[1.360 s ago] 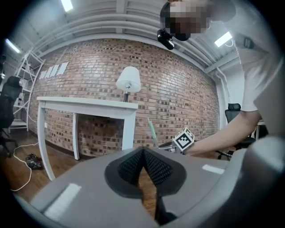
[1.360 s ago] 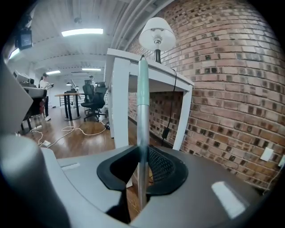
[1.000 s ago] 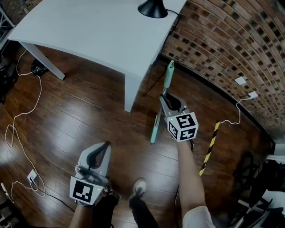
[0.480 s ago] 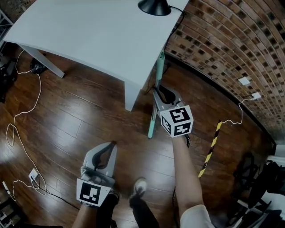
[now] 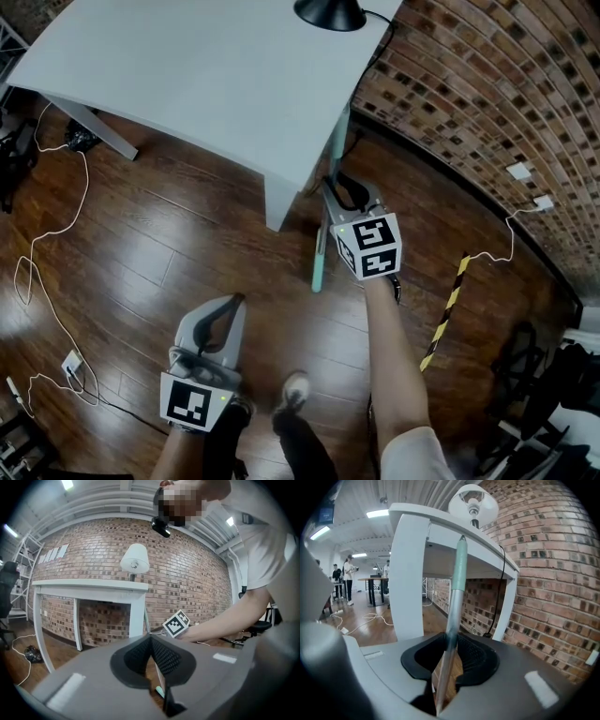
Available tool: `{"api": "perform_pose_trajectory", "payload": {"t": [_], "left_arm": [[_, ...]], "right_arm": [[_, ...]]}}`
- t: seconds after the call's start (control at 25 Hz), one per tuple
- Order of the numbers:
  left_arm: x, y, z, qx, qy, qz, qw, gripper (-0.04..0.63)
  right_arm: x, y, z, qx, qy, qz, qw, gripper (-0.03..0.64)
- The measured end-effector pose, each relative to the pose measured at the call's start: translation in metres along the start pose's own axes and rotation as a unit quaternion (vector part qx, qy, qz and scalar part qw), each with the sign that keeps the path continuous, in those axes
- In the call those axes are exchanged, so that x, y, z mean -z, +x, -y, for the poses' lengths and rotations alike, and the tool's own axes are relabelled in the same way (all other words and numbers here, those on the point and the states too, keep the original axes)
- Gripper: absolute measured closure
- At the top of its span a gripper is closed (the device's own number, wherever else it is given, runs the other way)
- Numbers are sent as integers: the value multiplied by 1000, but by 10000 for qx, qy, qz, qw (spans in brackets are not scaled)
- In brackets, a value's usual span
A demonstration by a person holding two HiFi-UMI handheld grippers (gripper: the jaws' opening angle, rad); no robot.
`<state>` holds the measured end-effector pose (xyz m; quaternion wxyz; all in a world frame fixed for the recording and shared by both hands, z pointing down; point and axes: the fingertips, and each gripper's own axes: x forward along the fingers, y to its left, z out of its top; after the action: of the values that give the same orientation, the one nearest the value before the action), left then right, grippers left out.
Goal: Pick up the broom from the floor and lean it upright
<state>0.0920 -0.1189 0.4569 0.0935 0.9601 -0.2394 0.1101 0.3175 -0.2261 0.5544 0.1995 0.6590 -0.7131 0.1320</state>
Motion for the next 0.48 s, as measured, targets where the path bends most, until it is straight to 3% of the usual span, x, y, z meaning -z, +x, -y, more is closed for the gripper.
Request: {"api": "perform_pose_trajectory", "payload": {"t": [0.2,0.48], "left_arm": [[0,2,2,-16,-53,-9,10000,595],[-2,0,1,6,-89,22,10000,595]], "right_arm": [[5,5,2,-4,-307,-178,9994,495],[8,3,5,-50,-190,-204,9996,465]]}}
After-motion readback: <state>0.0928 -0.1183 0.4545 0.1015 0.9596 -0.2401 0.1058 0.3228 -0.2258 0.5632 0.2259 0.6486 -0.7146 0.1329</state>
